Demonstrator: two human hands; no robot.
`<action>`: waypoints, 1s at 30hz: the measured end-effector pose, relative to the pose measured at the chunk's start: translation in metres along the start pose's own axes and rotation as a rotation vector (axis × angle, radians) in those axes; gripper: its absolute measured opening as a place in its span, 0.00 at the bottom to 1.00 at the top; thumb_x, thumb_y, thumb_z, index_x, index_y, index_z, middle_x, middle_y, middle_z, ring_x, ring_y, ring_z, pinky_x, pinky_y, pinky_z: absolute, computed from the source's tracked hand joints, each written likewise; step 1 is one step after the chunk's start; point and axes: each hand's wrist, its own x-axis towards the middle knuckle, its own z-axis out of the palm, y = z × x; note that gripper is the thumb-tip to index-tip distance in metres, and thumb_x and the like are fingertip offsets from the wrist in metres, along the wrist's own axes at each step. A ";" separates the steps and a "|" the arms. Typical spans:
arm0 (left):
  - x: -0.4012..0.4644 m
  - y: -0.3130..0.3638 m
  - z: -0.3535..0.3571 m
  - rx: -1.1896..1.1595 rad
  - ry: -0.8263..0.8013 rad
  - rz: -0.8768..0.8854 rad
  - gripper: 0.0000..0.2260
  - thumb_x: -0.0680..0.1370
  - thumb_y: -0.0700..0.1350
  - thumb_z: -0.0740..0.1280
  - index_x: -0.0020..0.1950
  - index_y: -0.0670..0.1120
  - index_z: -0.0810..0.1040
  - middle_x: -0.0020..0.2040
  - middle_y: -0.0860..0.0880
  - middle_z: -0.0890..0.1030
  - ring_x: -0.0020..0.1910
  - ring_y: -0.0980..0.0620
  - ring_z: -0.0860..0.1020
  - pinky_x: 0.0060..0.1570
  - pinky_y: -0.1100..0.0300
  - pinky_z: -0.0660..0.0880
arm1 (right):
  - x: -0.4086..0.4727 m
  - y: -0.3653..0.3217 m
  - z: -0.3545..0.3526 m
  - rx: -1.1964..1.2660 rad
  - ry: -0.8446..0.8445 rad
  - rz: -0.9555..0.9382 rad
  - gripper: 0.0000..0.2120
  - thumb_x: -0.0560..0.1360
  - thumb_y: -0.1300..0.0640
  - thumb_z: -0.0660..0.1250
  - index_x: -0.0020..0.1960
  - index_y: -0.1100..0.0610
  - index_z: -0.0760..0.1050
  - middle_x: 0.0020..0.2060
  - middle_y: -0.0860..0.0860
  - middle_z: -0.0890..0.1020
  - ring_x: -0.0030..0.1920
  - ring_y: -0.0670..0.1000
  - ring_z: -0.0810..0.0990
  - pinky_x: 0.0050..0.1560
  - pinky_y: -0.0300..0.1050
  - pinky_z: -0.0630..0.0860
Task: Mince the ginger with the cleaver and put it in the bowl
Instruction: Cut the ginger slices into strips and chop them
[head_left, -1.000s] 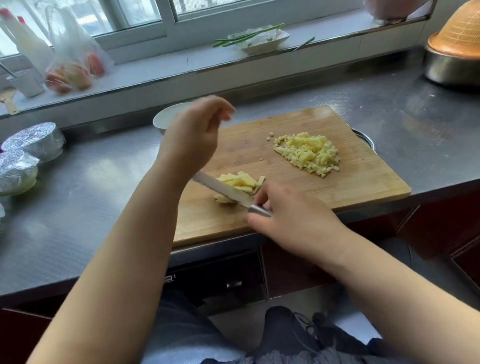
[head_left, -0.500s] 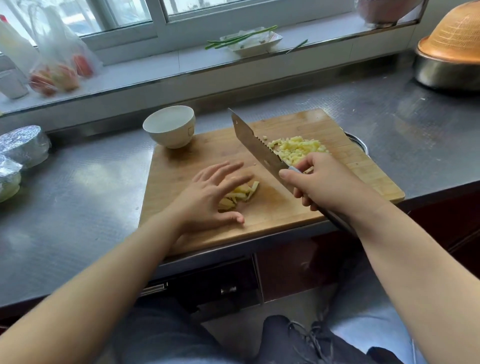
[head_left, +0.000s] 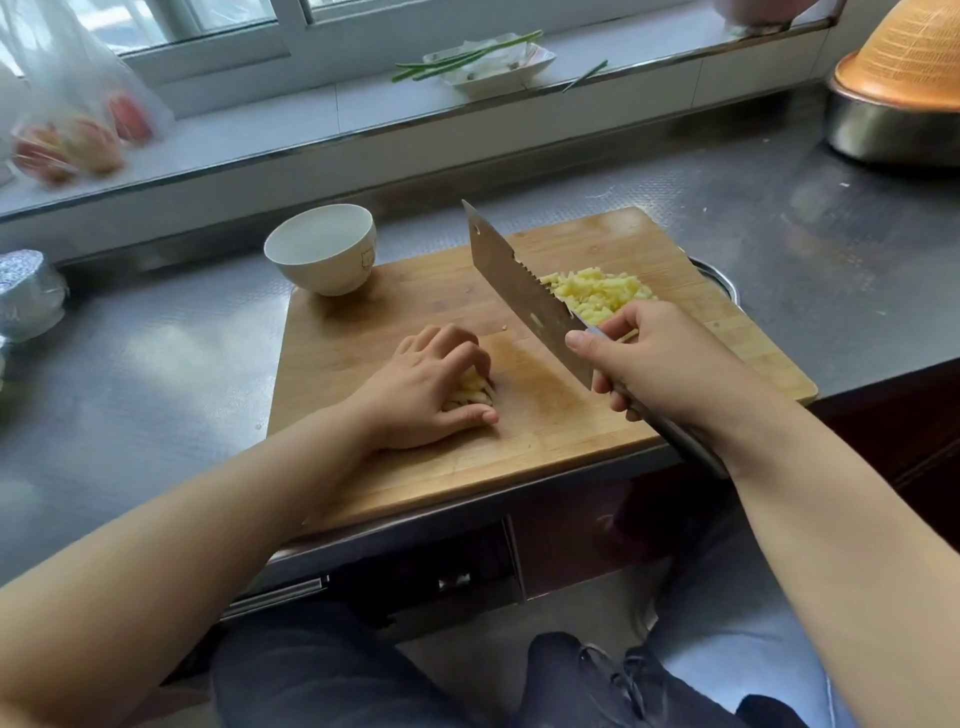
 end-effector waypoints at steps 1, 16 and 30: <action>0.000 0.001 0.001 0.002 0.002 -0.031 0.28 0.71 0.73 0.55 0.60 0.54 0.70 0.63 0.52 0.67 0.64 0.52 0.63 0.66 0.50 0.61 | 0.001 0.000 0.001 0.002 -0.010 -0.004 0.11 0.77 0.48 0.68 0.49 0.55 0.73 0.35 0.54 0.83 0.30 0.48 0.78 0.33 0.46 0.75; 0.022 0.040 0.016 0.032 0.213 -0.833 0.30 0.73 0.72 0.56 0.59 0.47 0.70 0.61 0.46 0.69 0.61 0.44 0.66 0.60 0.49 0.65 | 0.011 -0.007 0.006 0.051 -0.118 0.016 0.10 0.79 0.51 0.66 0.46 0.58 0.74 0.31 0.54 0.80 0.25 0.45 0.76 0.25 0.40 0.74; -0.023 0.021 -0.002 -0.366 0.126 -0.450 0.43 0.69 0.60 0.73 0.78 0.51 0.56 0.71 0.56 0.69 0.70 0.55 0.62 0.70 0.56 0.61 | 0.015 -0.010 0.009 -0.002 -0.150 0.009 0.11 0.80 0.51 0.65 0.45 0.59 0.73 0.31 0.56 0.80 0.26 0.48 0.77 0.28 0.43 0.76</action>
